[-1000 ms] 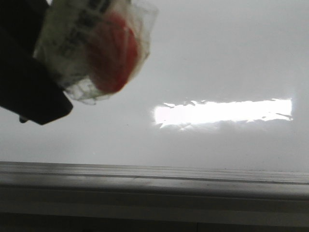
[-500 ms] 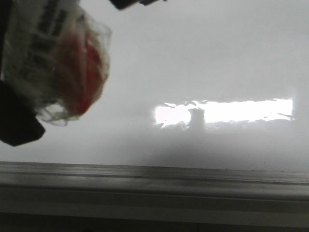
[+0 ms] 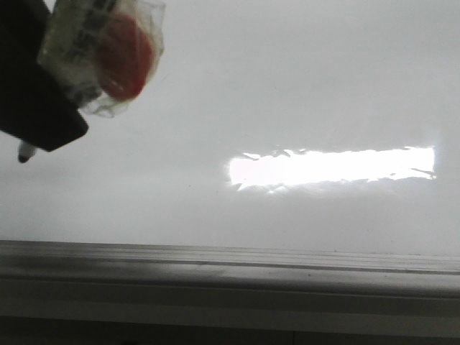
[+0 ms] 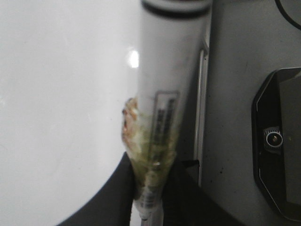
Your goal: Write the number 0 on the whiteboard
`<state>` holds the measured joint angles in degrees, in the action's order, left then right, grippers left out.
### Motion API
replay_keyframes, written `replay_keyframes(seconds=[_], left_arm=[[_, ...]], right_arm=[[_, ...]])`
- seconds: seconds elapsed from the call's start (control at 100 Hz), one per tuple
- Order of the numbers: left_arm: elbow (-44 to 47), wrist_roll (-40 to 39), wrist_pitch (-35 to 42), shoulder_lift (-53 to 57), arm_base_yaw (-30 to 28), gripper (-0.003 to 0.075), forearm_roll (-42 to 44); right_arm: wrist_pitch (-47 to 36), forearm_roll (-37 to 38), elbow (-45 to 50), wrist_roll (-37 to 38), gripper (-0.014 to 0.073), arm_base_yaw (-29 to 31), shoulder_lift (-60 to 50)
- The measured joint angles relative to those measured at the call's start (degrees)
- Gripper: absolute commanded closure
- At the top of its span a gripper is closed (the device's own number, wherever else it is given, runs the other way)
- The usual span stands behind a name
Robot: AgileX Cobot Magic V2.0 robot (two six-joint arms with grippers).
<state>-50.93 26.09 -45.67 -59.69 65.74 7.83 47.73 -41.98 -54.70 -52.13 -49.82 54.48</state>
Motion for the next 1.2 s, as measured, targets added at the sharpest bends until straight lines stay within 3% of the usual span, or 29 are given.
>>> replay_keyframes(seconds=[0.62,0.87,1.2], left_arm=[[0.0,0.0,2.37,-0.53,0.0,0.0739,-1.17],[0.0,0.0,2.15,-0.53,0.0,0.0739,-1.32],[0.0,-1.09,0.62,-0.61,0.0,0.074,-3.71]], right_arm=[[-10.2,-0.56,0.0,-1.57,0.02,-0.09,7.9],[-12.22,-0.65,0.0,-2.57,0.0207,-3.89,11.03],[-14.44,0.38,-0.08,-3.31,0.0584,-4.46,12.31]])
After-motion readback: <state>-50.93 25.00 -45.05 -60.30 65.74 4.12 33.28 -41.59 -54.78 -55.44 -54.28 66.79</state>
